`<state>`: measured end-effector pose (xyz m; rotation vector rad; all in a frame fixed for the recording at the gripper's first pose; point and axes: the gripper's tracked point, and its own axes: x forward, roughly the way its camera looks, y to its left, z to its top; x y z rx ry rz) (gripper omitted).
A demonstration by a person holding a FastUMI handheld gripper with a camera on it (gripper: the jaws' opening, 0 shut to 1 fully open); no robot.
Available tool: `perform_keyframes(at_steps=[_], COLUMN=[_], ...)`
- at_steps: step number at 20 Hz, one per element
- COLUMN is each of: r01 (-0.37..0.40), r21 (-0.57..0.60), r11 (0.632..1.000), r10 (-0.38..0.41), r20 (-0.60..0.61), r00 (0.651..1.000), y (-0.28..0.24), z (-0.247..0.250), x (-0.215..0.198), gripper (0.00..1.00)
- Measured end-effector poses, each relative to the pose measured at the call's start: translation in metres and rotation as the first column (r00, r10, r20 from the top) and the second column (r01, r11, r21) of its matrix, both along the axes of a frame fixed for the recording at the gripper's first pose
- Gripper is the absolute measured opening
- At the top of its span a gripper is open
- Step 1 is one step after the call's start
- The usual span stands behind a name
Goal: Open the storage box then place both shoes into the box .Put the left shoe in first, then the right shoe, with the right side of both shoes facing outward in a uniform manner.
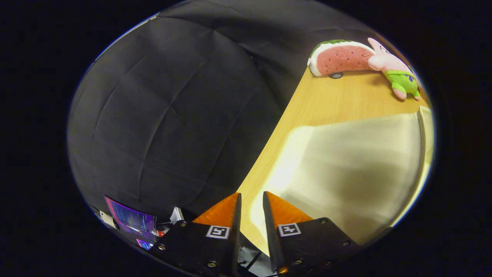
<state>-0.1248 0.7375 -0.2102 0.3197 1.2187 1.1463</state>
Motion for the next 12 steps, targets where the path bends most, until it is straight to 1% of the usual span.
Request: perform_keyframes(at_steps=[1, 5, 7, 8, 10, 12], r01=[0.001, -0.010, -0.010, -0.014, 0.020, 0.085], r21=[0.020, 0.067, 0.067, 0.054, 0.052, 0.054], r11=[1.000, 0.998, 0.998, 0.998, 0.998, 0.995], r10=[-0.001, 0.006, 0.003, 0.006, -0.032, -0.096], r20=[0.008, 0.061, 0.110, 0.160, 0.238, 0.275], r00=[1.000, 0.998, 0.994, 0.987, 0.971, 0.957], y=[-0.005, -0.050, -0.084, -0.102, -0.134, -0.171], z=[0.011, 0.056, 0.072, 0.076, 0.087, 0.097], x=[0.002, 0.011, 0.019, 0.024, 0.041, 0.055], gripper=[0.37, 0.37, 0.37, 0.36, 0.36, 0.36])
